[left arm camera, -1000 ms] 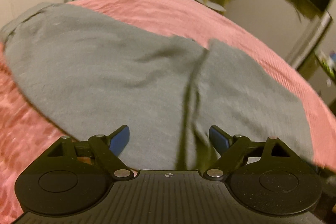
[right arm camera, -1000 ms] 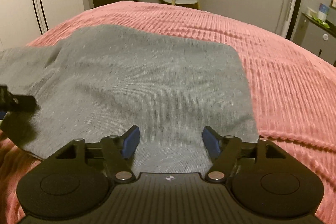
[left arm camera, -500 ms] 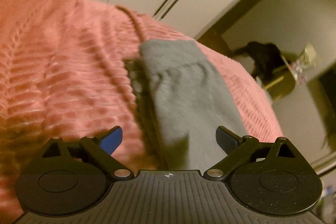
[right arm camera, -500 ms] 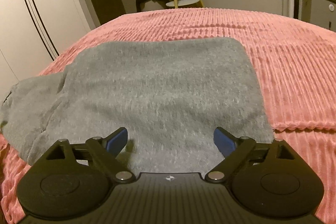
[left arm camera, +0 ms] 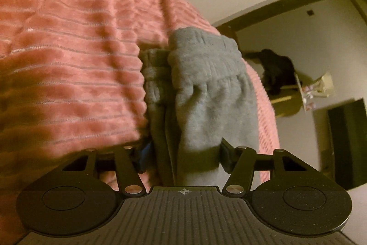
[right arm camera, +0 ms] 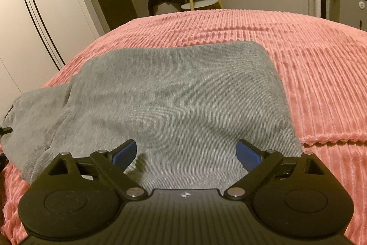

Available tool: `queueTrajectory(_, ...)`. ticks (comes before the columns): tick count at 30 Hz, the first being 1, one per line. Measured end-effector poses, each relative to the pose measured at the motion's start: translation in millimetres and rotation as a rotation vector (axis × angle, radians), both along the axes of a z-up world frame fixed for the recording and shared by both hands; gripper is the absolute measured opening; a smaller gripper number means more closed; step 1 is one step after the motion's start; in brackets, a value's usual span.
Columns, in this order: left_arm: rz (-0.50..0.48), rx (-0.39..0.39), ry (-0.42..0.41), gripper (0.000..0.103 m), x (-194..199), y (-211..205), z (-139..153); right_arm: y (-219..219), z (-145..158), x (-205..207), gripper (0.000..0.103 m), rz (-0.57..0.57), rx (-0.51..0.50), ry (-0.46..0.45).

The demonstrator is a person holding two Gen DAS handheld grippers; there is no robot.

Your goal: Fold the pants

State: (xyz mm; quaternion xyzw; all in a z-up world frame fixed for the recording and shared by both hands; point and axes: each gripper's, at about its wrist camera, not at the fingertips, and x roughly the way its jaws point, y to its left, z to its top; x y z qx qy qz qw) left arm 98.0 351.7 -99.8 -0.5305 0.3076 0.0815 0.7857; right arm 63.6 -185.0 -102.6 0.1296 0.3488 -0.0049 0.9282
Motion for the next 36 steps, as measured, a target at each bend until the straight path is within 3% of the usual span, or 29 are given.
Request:
queueTrajectory(2,0.01,-0.033,-0.008,0.057,3.1,4.4,-3.5,1.1,-0.2,0.3,0.096,0.003,-0.008,0.001)
queueTrajectory(3,0.014,-0.039,-0.008,0.045,4.6,6.8,-4.7,1.6,-0.3,1.0,0.096,0.003,-0.011,0.001)
queueTrajectory(6,0.01,-0.047,0.0,0.026,6.4,12.9,-7.8,2.0,-0.1,1.5,0.096,0.002,-0.014,0.001)
queueTrajectory(8,-0.001,-0.029,-0.056,0.021,3.2,11.2,1.7,1.9,-0.1,1.6,0.096,0.0,-0.012,0.0)
queueTrajectory(11,-0.066,0.018,-0.22,0.021,-5.8,5.8,18.4,3.6,-0.7,2.0,0.096,-0.002,-0.019,0.001)
queueTrajectory(13,-0.085,0.012,-0.256,0.029,-4.4,6.6,20.1,5.6,-1.0,2.6,0.096,-0.001,-0.031,0.004)
queueTrajectory(15,-0.059,0.007,-0.17,0.057,4.6,10.1,13.8,6.8,-1.1,3.0,0.096,-0.003,-0.036,0.004)
queueTrajectory(17,-0.046,0.003,-0.081,0.061,14.7,12.4,3.2,7.6,-0.8,3.1,0.096,-0.003,-0.042,0.005)
queueTrajectory(19,-0.033,0.005,-0.046,0.054,21.5,13.8,-2.1,7.5,-0.7,3.2,0.096,-0.003,-0.043,0.005)
queueTrajectory(22,-0.011,-0.018,0.017,0.032,30.0,17.8,2.8,6.0,0.4,2.8,0.096,-0.011,-0.031,0.001)
queueTrajectory(25,-0.056,0.1,0.008,0.022,34.4,9.8,30.8,4.1,2.4,-0.2,0.095,-0.029,-0.01,-0.008)
queueTrajectory(27,-0.11,0.246,-0.021,0.02,37.6,-5.6,59.1,1.9,4.6,-3.3,0.092,-0.046,0.011,-0.015)
queueTrajectory(32,-0.241,0.544,-0.204,0.019,24.5,-69.9,134.7,-5.5,11.4,-13.9,0.09,-0.08,0.071,-0.038)
queueTrajectory(36,-0.402,0.745,-0.341,0.019,5.2,-141.0,175.4,-14.7,17.1,-24.0,0.089,-0.107,0.139,-0.069)
